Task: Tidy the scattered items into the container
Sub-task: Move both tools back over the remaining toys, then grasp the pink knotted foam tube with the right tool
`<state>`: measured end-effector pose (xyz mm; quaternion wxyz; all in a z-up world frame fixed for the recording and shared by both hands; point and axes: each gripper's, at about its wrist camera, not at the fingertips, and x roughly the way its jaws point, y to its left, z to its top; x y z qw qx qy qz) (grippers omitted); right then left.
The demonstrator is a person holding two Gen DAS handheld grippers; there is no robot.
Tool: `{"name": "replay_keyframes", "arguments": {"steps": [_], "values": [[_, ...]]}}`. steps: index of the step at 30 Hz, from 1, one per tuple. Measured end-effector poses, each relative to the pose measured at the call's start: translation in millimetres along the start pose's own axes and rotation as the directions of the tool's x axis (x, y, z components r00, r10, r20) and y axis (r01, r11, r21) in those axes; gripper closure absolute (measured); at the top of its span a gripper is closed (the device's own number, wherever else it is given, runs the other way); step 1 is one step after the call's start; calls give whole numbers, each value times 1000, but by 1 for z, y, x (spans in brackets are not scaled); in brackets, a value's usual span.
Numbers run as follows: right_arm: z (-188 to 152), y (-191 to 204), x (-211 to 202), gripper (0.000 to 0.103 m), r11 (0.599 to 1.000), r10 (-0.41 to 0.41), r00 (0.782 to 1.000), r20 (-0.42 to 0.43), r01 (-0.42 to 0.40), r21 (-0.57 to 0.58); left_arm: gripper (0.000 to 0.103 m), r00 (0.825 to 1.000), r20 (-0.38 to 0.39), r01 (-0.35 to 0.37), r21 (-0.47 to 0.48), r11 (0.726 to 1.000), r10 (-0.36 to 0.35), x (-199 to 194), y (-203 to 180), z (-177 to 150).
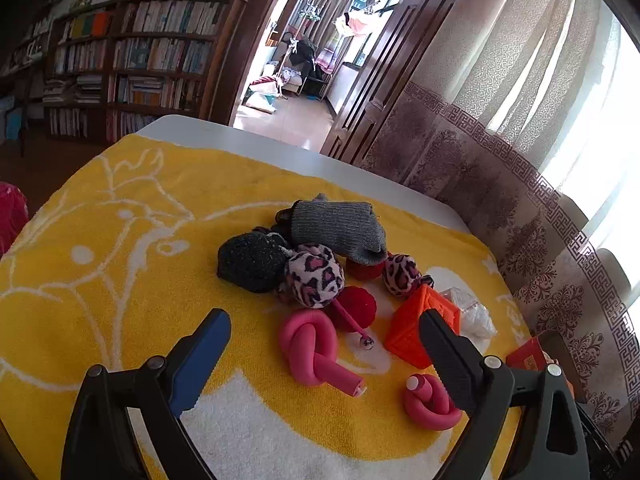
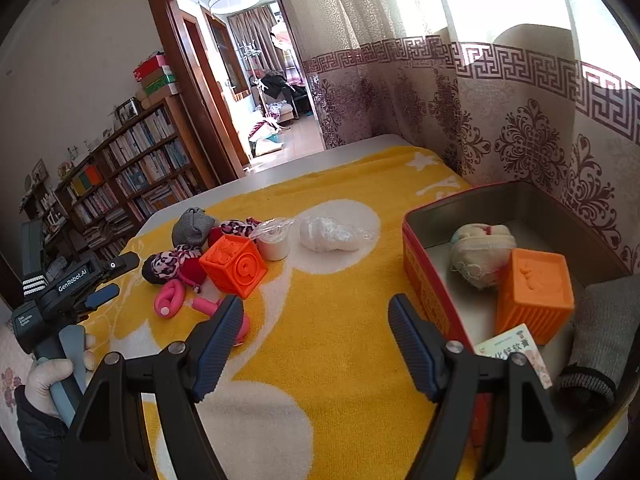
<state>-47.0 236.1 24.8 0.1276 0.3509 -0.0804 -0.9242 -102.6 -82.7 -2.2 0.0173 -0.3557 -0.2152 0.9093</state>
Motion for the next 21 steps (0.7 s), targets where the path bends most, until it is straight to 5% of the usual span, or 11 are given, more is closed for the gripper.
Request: {"name": "replay_keyframes", "arguments": {"steps": [9,21], "values": [[-6,47,69,25,986,90,979,-184,-113,-119,6,999,-44,-11,14,1000,11,12,5,-1],[-17,61,121,25,973,52,958,-281,-112,-201,6,995,-82,-60,1,998,60,28,15,-5]]}}
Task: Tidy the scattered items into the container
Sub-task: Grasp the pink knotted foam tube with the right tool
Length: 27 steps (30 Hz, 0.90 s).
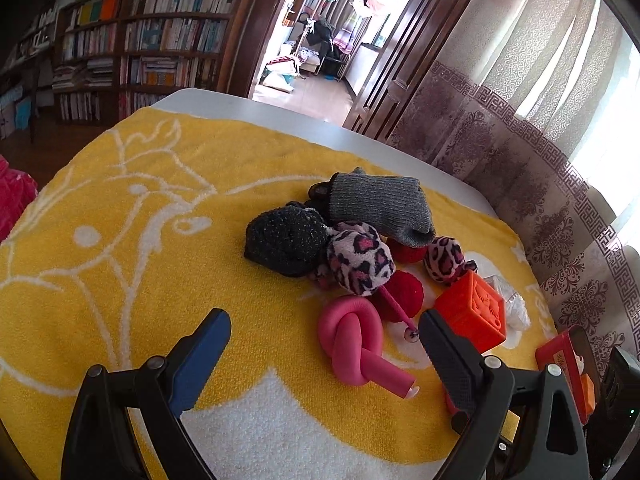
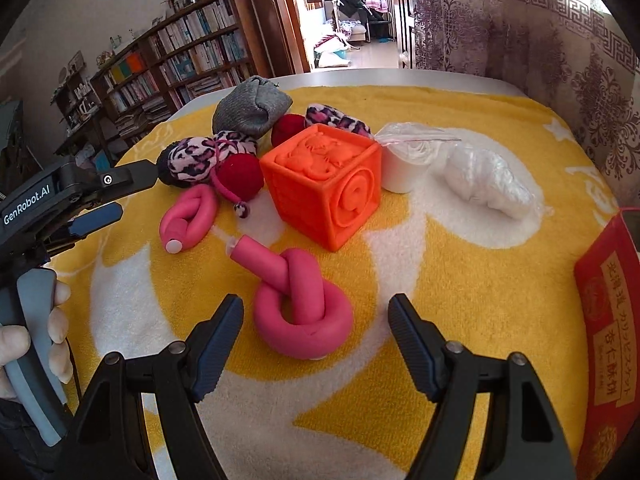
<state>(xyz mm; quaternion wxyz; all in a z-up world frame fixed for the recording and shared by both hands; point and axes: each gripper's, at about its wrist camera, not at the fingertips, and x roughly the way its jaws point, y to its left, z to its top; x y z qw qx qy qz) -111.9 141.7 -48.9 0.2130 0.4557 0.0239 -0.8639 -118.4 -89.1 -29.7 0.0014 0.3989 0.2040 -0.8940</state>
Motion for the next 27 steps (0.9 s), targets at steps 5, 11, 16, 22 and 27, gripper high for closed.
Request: {"name": "replay_keyframes", "arguments": {"steps": [5,11,16,22,27], "values": [[-2,-9,-4,51,999,-17,1000,19,17,40,6,1000,-6,-8,60,998,8,8,-11,-5],[-4,-29,-13,51,991,-23,998,51,16,133,6,999,-9,-33,204,978,36,21,-36,-13],[-3,-33,-16,51,988,-17,998,67,7,154,6,995,-37,-77,267,961,90,35,-44,-18],[-2,-29,-16,51,989,-18,997,71,7,149,7,991,-100,-71,205,976,93,50,-30,-12],[-2,-27,-17,51,990,-27,997,75,16,140,7,988,-102,-88,231,969,115,53,-35,-13]]}}
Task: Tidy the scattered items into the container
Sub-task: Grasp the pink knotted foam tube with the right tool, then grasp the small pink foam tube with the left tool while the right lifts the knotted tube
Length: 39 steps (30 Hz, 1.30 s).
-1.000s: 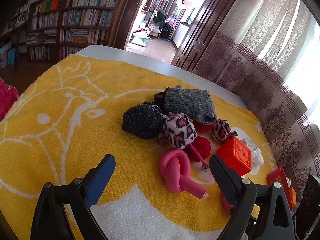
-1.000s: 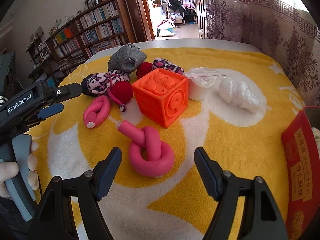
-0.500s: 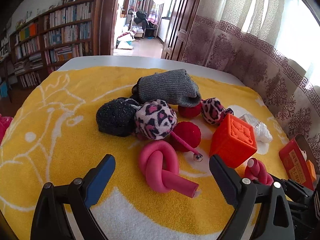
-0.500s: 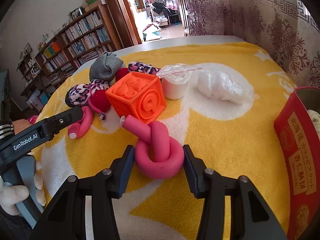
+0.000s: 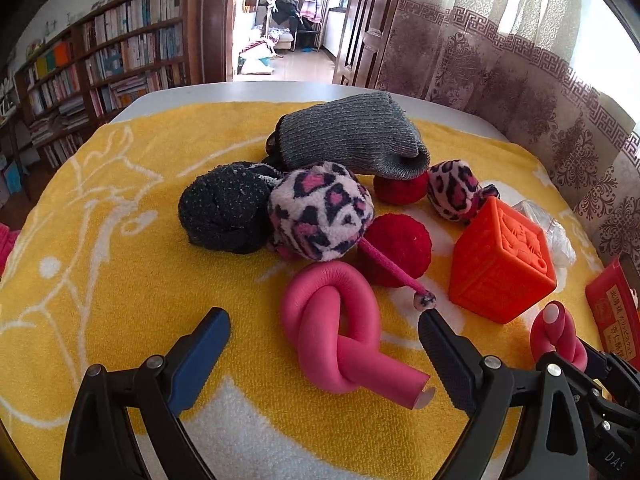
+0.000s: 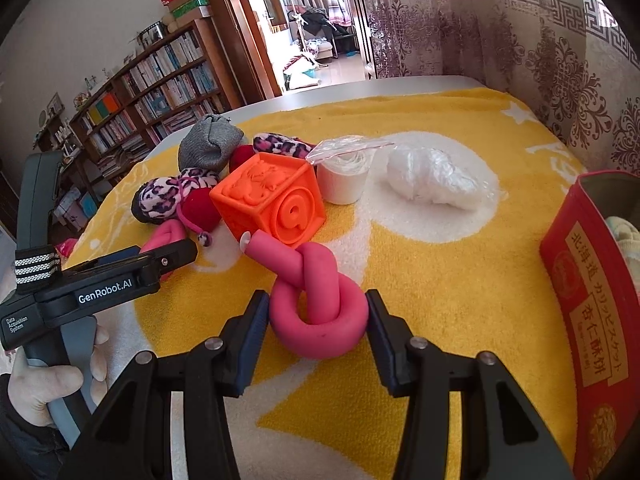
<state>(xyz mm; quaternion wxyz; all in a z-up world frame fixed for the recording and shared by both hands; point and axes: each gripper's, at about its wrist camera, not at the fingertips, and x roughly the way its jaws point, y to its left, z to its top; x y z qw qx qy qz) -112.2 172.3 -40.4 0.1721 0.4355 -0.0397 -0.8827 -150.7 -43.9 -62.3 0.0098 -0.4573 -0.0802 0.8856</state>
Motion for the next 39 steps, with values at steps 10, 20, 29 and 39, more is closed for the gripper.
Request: {"name": "replay_keyframes", "arguments": {"steps": [10,20,29,39], "values": [[0,-4,-2,51,1000,-3,1000,15,3,15,54,997,45,60,-1,998,-60,-11,2,-2],[1,-4,-8,51,1000,-12,999,47,11,18,54,988,118,95,29,995,-98,-37,-6,-3],[3,-10,-18,51,999,-17,996,92,13,45,54,961,198,190,31,981,-192,-64,-11,-3],[3,-20,-46,51,995,-39,979,198,21,94,54,931,233,271,69,960,-280,-84,-26,-5]]}}
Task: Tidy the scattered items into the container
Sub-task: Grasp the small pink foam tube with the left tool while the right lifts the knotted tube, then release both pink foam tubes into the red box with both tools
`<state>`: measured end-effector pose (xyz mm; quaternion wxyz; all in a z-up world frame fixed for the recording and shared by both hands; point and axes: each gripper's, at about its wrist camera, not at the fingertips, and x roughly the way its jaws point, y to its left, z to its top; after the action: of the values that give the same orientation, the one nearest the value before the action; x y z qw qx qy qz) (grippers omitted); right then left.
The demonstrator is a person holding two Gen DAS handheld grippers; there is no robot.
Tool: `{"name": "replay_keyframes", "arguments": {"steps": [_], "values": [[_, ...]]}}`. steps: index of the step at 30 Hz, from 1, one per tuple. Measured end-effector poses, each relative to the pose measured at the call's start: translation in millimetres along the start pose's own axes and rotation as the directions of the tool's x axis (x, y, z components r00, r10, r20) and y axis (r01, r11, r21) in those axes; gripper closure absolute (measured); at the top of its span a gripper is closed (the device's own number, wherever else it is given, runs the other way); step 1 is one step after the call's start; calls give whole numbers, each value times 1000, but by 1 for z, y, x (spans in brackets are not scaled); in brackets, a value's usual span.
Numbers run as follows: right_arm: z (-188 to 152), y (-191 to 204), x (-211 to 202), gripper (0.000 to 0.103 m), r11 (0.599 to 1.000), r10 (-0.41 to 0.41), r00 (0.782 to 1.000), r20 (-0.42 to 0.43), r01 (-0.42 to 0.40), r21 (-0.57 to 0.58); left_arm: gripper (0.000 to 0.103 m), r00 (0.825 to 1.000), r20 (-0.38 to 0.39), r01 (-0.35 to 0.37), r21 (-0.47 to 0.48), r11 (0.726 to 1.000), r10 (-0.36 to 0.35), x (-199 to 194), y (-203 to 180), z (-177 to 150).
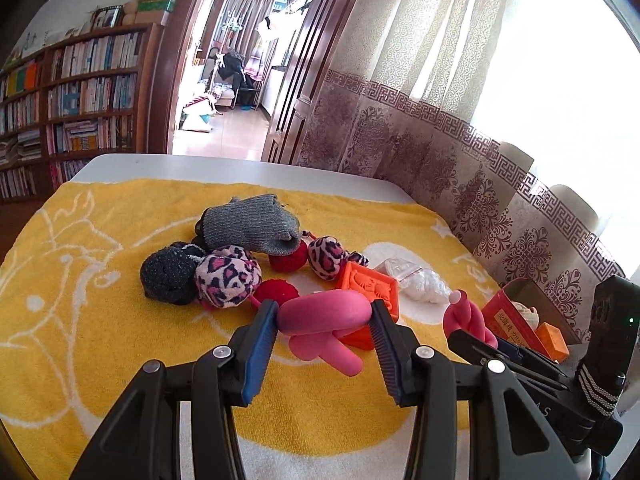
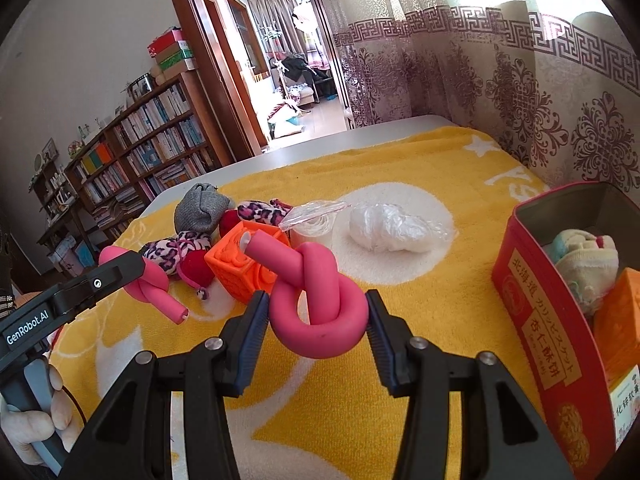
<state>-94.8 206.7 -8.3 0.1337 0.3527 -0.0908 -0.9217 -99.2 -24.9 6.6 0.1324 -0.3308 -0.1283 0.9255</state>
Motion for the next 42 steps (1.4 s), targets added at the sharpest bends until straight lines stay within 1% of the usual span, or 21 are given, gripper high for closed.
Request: {"name": "replay_keyframes", "arguments": {"steps": [5,7,13,17,21,25,28,32,36,41,42], "values": [[3,-13,-32,51,999,-34,998,54,32,24,54,999,-13,38,9,999,-38,0,-10,0],[5,-22,-48,51,998,-59,995,77,56,31,54,999,-17,46,21,999,-45,-1,-17,-1],[11,-60,-94,51,988,-133,982,134,121,94,54,997,-23,74,71,995,-72,-5,-43,-3],[8,-90,-124,51,977,-176,972,153,154,145,54,992,-49,121,92,988,-117,-1,-66,-3],[1,-116,-150,51,964,-219,960,172,186,191,54,980,-94,185,121,975,-174,7,-99,-5],[-5,-136,-167,51,952,-246,951,186,201,231,54,965,-131,248,177,953,-226,15,-142,-7],[-9,-144,-172,51,946,-257,948,189,206,252,54,953,-150,290,219,931,-262,20,-177,-8],[-14,-155,-173,51,933,-278,944,179,221,283,54,938,-166,338,252,907,-303,32,-217,-6],[-17,-161,-170,51,928,-289,944,160,235,290,54,929,-180,362,252,897,-324,50,-242,-4],[-21,-164,-165,50,924,-290,947,138,240,297,54,904,-240,405,220,887,-353,76,-262,-7],[-22,-165,-165,48,924,-288,948,136,237,301,53,901,-250,411,223,884,-355,79,-264,-9]]}}
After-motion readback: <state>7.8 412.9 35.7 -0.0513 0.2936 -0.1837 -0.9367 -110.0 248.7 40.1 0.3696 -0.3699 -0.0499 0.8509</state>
